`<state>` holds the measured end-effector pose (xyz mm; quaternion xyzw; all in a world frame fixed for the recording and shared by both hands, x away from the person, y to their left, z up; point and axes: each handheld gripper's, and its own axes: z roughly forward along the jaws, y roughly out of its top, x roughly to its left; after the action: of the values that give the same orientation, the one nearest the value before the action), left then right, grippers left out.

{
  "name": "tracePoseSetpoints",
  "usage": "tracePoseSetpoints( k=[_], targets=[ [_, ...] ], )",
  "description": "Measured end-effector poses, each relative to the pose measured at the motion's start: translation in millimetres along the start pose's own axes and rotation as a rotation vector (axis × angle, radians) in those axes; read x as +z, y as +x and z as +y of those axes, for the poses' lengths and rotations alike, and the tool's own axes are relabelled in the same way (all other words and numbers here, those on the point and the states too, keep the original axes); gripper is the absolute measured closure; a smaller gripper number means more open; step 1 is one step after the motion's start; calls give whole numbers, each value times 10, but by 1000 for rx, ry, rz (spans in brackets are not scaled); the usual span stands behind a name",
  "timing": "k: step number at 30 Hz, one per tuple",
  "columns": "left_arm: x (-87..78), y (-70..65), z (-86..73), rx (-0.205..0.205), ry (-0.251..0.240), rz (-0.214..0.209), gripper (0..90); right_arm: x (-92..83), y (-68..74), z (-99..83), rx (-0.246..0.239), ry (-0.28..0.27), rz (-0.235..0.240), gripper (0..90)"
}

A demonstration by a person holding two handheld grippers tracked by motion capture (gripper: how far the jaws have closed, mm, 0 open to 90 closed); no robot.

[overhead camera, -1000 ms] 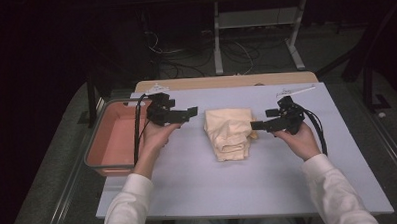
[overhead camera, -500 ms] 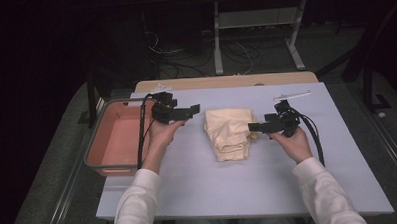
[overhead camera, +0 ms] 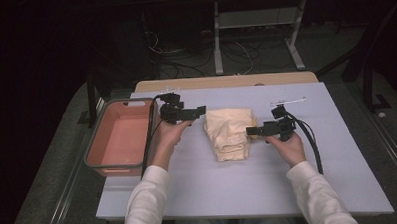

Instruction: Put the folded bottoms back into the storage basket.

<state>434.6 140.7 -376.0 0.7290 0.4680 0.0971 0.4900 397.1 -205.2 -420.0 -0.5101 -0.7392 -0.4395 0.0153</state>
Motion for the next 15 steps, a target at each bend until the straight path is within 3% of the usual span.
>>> tracePoseSetpoints(
  k=[5, 15],
  targets=[
    [101, 33, -39, -19, 32, -7, 0, 48, 39, -24, 34, 21, -28, 8],
    [286, 84, -121, -54, 56, -22, 0, 151, 61, -98, 69, 45, -34, 58]
  ],
)
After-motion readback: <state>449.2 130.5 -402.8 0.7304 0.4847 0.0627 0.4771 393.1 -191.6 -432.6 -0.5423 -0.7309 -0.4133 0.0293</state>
